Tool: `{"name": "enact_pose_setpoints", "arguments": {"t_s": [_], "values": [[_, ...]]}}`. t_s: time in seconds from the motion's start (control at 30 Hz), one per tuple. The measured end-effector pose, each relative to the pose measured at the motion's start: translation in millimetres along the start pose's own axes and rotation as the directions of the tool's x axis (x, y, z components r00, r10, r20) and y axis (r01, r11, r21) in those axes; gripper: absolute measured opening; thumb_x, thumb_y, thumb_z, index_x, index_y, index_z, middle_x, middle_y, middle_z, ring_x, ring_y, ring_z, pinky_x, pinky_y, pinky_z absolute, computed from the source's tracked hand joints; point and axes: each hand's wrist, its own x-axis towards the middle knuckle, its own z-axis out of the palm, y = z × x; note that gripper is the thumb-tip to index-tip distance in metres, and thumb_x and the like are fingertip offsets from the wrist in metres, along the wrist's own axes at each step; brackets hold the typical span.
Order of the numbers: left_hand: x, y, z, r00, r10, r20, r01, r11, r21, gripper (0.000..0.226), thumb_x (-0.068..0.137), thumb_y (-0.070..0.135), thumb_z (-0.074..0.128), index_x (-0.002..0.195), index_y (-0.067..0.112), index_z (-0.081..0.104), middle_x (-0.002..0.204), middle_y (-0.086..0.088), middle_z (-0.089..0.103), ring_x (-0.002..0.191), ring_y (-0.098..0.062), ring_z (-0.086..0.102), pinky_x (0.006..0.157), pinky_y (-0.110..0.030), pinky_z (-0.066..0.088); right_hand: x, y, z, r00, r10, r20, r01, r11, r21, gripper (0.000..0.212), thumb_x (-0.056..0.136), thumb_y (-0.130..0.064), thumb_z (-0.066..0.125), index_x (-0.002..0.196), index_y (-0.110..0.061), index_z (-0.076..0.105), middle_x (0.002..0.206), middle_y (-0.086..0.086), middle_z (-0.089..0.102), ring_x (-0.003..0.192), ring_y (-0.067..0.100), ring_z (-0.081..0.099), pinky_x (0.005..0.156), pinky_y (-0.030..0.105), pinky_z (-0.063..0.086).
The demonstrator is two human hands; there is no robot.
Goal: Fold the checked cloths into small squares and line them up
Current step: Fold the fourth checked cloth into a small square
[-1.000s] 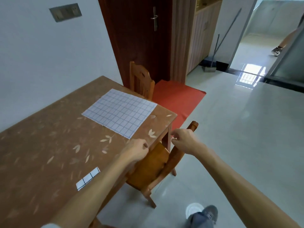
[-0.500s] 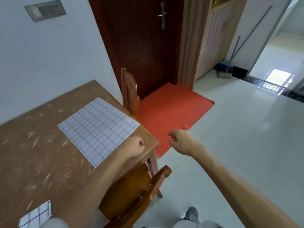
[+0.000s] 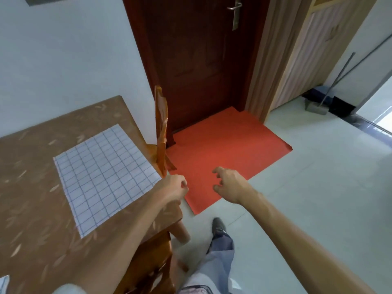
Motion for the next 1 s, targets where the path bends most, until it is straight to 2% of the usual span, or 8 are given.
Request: {"name": "enact_pose_setpoints", "arguments": {"t_s": [0.07, 0.23, 0.5, 0.63, 0.67, 0.77, 0.87, 1.0], "values": [[33, 9, -7, 1.0, 0.014, 0.016, -0.014, 1.0, 0.0, 0.031, 0.1, 0.032, 0.045, 0.124, 0.023, 0.062, 0.117, 0.002, 0.067, 0.094, -0.017, 0.067, 0.073, -0.029, 0.054, 33, 7, -9, 0.999, -0.037, 0.017, 0.037, 0.999, -0.027, 0.054, 0.088, -0.02, 0.058, 0.14, -0.013, 0.045, 0.131, 0.013, 0.058, 0.115, 0.029, 0.058, 0.095, 0.041, 0.049], [109, 27, -46, 1.0, -0.018, -0.01, 0.018, 1.0, -0.018, 0.029, 0.097, 0.04, 0.05, 0.117, 0.027, 0.064, 0.12, 0.001, 0.066, 0.108, -0.021, 0.063, 0.092, -0.04, 0.054, 119, 16, -48, 0.992, -0.101, 0.081, 0.108, 0.99, -0.088, 0.052, 0.089, -0.021, 0.057, 0.139, -0.014, 0.045, 0.129, 0.011, 0.06, 0.113, 0.027, 0.059, 0.093, 0.039, 0.051], [164, 14, -120, 0.975, -0.13, -0.179, 0.113, 0.988, -0.102, 0.027, 0.095, 0.037, 0.053, 0.117, 0.028, 0.067, 0.112, 0.0, 0.069, 0.1, -0.023, 0.068, 0.083, -0.039, 0.058, 242, -31, -92, 0.952, -0.301, 0.063, 0.304, 0.952, -0.035, 0.057, 0.087, -0.019, 0.057, 0.141, -0.013, 0.041, 0.127, 0.014, 0.058, 0.11, 0.031, 0.06, 0.095, 0.042, 0.049], [165, -14, -147, 0.933, -0.273, -0.234, 0.208, 0.941, -0.268, 0.019, 0.095, 0.036, 0.051, 0.091, 0.029, 0.068, 0.089, -0.001, 0.073, 0.083, -0.02, 0.071, 0.074, -0.035, 0.058, 286, -81, -90, 0.86, -0.49, 0.145, 0.494, 0.869, 0.008, 0.036, 0.09, -0.02, 0.052, 0.126, -0.012, 0.054, 0.114, 0.012, 0.065, 0.103, 0.033, 0.062, 0.089, 0.043, 0.05], [163, -22, -152, 0.916, -0.329, -0.23, 0.247, 0.914, -0.323, 0.02, 0.094, 0.038, 0.051, 0.093, 0.028, 0.068, 0.087, 0.0, 0.073, 0.082, -0.019, 0.071, 0.074, -0.034, 0.058, 297, -92, -88, 0.848, -0.502, 0.17, 0.504, 0.863, 0.035, 0.037, 0.089, -0.022, 0.053, 0.125, -0.015, 0.055, 0.112, 0.008, 0.068, 0.103, 0.031, 0.063, 0.088, 0.042, 0.05], [163, -46, -158, 0.859, -0.466, -0.212, 0.366, 0.849, -0.382, 0.026, 0.094, 0.034, 0.049, 0.108, 0.023, 0.068, 0.1, -0.003, 0.071, 0.093, -0.023, 0.067, 0.081, -0.039, 0.056, 330, -118, -78, 0.781, -0.565, 0.267, 0.565, 0.821, 0.085, 0.043, 0.087, -0.019, 0.054, 0.13, -0.019, 0.053, 0.11, 0.003, 0.069, 0.102, 0.025, 0.064, 0.09, 0.042, 0.051], [169, -66, -161, 0.787, -0.596, -0.162, 0.494, 0.765, -0.413, 0.031, 0.098, 0.034, 0.043, 0.112, 0.02, 0.067, 0.109, -0.006, 0.07, 0.1, -0.025, 0.065, 0.088, -0.042, 0.055, 363, -142, -69, 0.682, -0.628, 0.375, 0.653, 0.754, 0.074, 0.045, 0.09, -0.018, 0.052, 0.136, -0.017, 0.049, 0.119, 0.004, 0.064, 0.108, 0.021, 0.061, 0.094, 0.041, 0.05], [179, -92, -158, 0.66, -0.743, -0.111, 0.587, 0.602, -0.541, 0.029, 0.098, 0.037, 0.046, 0.116, 0.023, 0.064, 0.12, -0.002, 0.068, 0.107, -0.022, 0.062, 0.094, -0.038, 0.052, 410, -174, -56, 0.538, -0.691, 0.482, 0.761, 0.644, 0.074, 0.035, 0.093, -0.019, 0.053, 0.128, -0.016, 0.054, 0.115, 0.004, 0.066, 0.103, 0.022, 0.063, 0.09, 0.041, 0.052]]}}
